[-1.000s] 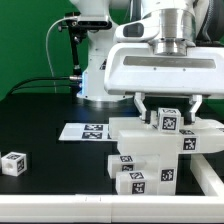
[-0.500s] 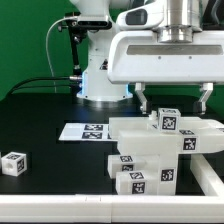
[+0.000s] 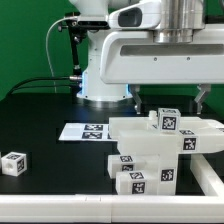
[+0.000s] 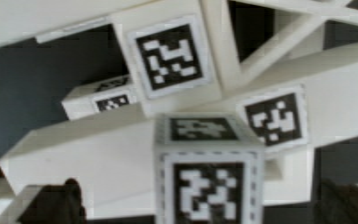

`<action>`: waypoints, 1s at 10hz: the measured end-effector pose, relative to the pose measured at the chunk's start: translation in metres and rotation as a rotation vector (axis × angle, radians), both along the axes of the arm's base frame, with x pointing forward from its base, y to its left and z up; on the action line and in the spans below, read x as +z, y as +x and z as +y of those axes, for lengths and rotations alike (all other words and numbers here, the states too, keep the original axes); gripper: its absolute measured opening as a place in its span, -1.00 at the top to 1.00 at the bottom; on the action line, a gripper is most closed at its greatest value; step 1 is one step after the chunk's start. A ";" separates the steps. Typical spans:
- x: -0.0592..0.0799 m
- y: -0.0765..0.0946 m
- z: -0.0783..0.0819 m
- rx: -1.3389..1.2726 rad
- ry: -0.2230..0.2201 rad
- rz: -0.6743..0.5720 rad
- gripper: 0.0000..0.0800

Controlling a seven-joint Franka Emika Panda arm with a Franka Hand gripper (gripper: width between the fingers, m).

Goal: Assemble chair

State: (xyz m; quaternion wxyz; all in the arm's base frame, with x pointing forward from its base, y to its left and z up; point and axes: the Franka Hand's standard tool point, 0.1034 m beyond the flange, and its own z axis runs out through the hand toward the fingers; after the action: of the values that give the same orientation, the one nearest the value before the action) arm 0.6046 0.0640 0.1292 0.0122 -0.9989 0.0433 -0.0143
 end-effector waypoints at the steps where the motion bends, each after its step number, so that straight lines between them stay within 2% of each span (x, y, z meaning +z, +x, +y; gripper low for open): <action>1: -0.003 0.001 -0.001 -0.002 -0.005 -0.017 -0.62; 4: -0.009 0.001 -0.002 -0.036 -0.010 -0.053 -0.62; 5: -0.009 0.001 -0.002 -0.041 -0.010 -0.053 -0.39; 6: -0.009 0.001 -0.002 -0.089 -0.006 -0.053 -0.39; 7: -0.009 0.001 -0.002 -0.163 -0.002 -0.051 0.06; 8: -0.009 0.001 -0.002 -0.225 0.002 -0.050 0.29; 10: -0.009 0.001 -0.001 -0.344 0.009 -0.048 0.29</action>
Offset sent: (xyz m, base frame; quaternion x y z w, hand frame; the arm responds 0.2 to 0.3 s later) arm 0.0000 0.0000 0.0000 0.0000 0.0000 0.0650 0.9979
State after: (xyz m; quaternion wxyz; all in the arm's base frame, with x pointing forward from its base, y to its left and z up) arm 0.6056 0.0625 0.1203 0.0150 -0.9760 0.2135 -0.0396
